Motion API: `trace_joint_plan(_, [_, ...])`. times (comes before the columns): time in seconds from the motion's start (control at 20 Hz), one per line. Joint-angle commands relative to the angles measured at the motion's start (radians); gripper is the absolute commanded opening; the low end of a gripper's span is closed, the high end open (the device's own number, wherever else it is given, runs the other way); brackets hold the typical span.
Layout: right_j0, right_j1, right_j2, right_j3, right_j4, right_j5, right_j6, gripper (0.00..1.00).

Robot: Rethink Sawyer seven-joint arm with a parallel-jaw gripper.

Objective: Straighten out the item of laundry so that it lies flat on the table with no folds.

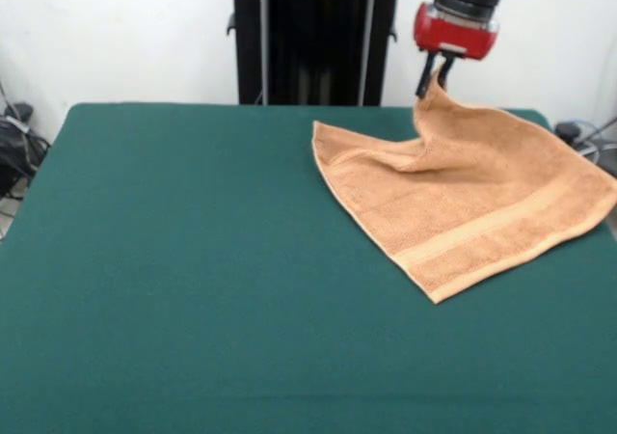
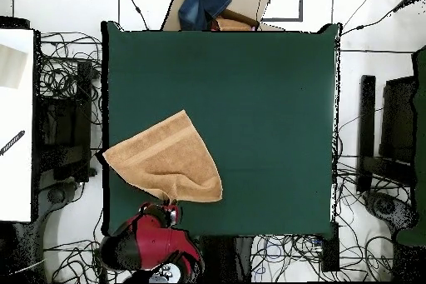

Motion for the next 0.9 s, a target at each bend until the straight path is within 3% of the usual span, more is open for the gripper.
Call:
trace_joint_plan(0.05, [0.044,0.023,0.045,0.027,0.095,0.045,0.266,0.00])
trace_joint_plan(0.9, [0.063,0.014,0.027,0.033,0.128,0.041,0.246,0.00])
